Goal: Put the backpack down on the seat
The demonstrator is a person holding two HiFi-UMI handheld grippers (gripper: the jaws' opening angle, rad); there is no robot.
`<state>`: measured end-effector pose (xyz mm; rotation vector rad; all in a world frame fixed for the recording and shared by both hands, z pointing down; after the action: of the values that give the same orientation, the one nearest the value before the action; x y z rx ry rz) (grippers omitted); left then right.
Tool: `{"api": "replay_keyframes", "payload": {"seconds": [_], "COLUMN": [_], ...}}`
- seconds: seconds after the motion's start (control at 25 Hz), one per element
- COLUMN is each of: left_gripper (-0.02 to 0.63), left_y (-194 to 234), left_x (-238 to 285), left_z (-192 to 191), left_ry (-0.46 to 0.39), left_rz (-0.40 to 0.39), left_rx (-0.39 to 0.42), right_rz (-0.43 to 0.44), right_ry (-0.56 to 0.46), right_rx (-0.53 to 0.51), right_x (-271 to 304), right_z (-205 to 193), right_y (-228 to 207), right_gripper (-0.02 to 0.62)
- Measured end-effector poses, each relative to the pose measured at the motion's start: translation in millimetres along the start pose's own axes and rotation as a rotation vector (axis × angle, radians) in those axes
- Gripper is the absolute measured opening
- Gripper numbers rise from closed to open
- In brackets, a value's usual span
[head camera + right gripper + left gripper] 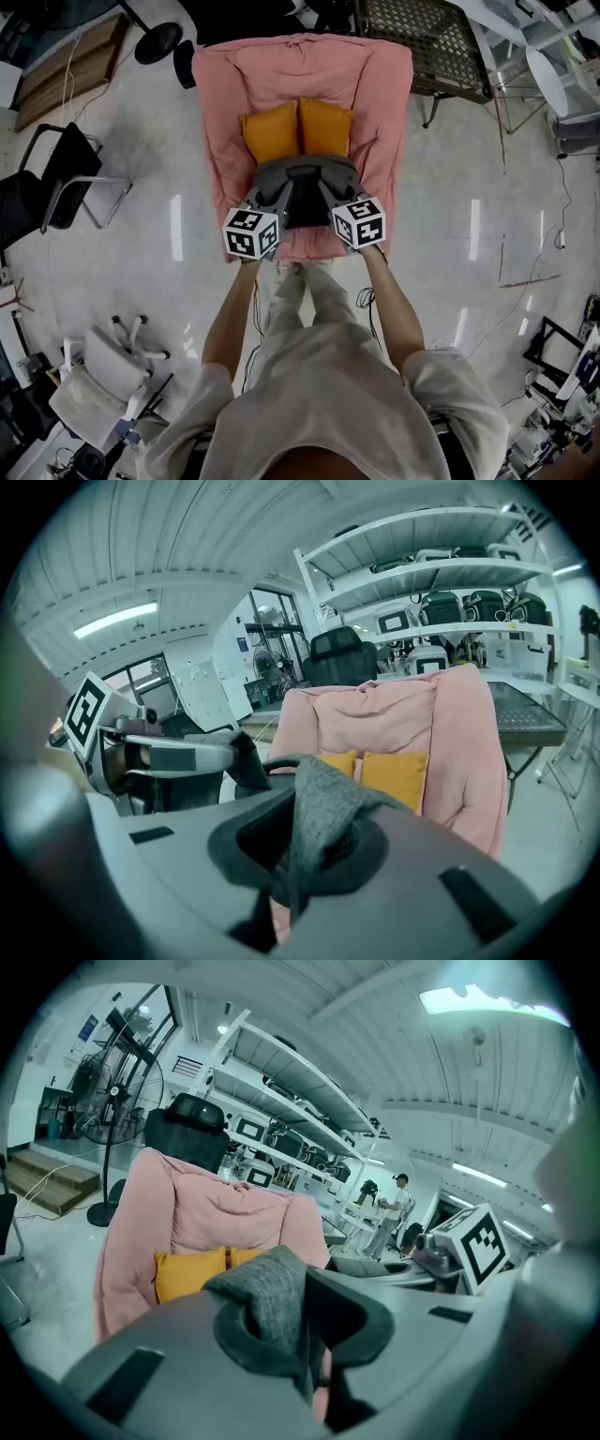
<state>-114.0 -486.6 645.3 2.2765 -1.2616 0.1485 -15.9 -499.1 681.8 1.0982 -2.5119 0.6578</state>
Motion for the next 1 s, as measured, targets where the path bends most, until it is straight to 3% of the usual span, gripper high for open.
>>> {"api": "replay_keyframes", "payload": {"seconds": [1.0], "left_gripper": [0.035], "left_y": [51.7], "left_x": [65.9], "left_z": [1.4], "left_ry": [0.044], "left_rz": [0.036], "left_rx": [0.004], "right_rz": [0.041], "right_ry": [0.064], "right_rx": [-0.014], "right_x": [65.8], "right_z": [-3.5], "right_y": [-41.2], "right_gripper": [0.032]}}
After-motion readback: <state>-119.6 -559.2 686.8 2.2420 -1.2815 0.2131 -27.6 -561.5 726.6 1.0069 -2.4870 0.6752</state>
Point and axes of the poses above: the fingertips, and each gripper's own axes: x forward along the fingers, y to its left, z out of its top, the point moved 2 cm from there along -x, backward along the fingers, and after that the axes turned 8 degrees about -y, right-handed, at the moved point
